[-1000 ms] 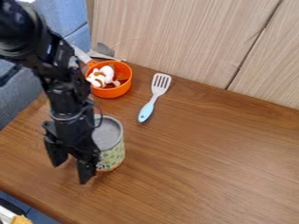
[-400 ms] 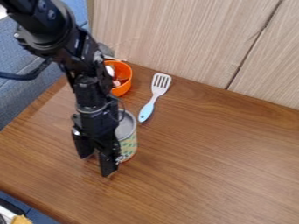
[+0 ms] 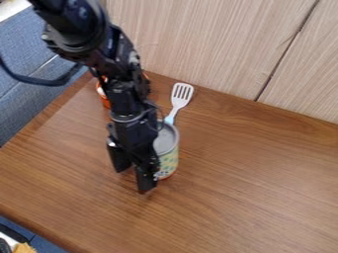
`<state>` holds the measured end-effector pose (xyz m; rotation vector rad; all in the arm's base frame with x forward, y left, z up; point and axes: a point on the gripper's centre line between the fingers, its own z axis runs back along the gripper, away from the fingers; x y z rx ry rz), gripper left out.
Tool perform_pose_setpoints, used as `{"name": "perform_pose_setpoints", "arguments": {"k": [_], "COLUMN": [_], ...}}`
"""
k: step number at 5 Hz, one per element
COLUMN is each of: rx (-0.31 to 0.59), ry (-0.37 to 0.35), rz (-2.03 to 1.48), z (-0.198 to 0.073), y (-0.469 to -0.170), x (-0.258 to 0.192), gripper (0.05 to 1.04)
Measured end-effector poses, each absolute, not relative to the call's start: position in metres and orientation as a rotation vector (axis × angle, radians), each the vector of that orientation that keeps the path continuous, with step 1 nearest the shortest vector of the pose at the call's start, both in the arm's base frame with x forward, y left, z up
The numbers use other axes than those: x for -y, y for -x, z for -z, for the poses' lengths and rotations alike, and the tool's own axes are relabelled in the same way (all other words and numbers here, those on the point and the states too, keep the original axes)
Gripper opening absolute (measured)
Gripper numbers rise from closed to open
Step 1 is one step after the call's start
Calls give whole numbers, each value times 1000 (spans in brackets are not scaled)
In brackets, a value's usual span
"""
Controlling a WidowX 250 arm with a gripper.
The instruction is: Pushed the yellow can to the right of the blue spatula
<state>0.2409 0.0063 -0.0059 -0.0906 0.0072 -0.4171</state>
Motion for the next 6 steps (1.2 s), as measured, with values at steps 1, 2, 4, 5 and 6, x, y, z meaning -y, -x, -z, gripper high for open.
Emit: {"name": "perform_pose_setpoints", "arguments": {"k": [1, 2, 4, 5, 6], "rx": [16, 22, 45, 66, 62], "ry": [113, 130, 134, 141, 137], "rz": [463, 488, 482, 483, 481], "z": [5, 8, 6, 2, 2], "y": [-252, -263, -296, -304, -302], "x": [10, 24, 38, 40, 40], "gripper": [1000, 1000, 1000, 1000, 1000]}}
